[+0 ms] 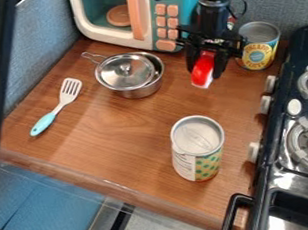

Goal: Move the sushi to the right side of the silver pot.

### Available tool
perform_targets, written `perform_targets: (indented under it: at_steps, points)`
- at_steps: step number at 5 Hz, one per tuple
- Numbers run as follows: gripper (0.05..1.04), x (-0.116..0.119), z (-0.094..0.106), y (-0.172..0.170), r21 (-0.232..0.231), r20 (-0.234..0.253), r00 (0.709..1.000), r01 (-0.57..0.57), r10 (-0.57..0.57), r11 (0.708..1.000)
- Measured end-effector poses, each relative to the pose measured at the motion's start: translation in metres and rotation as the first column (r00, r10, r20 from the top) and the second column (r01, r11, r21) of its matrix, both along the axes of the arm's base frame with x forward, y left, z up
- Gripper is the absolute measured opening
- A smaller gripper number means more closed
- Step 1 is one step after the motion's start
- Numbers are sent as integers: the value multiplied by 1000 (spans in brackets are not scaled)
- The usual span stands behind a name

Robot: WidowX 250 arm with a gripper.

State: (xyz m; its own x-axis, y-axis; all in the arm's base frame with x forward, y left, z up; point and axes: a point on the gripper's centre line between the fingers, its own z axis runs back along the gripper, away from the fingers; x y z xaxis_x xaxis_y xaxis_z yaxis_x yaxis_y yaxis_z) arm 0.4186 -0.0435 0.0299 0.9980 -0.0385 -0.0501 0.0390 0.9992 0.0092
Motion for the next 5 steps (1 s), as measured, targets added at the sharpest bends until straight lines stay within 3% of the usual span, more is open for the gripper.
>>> perform_targets:
  at_steps: [1, 2, 3, 4, 5]
  points:
    - [593, -4, -22, -3, 11, -40, 999, 16, -15, 1000]
    - [616, -6, -31, -4, 0, -52, 998, 33, -33, 999]
    - [705, -7, -32, -5, -6, -36, 998, 54, -54, 999]
    - [957, -5, -12, -4, 13, 2, 999, 46, -46, 999]
    - [1002, -4, 32, -5, 18, 109, 993, 43, -45, 999]
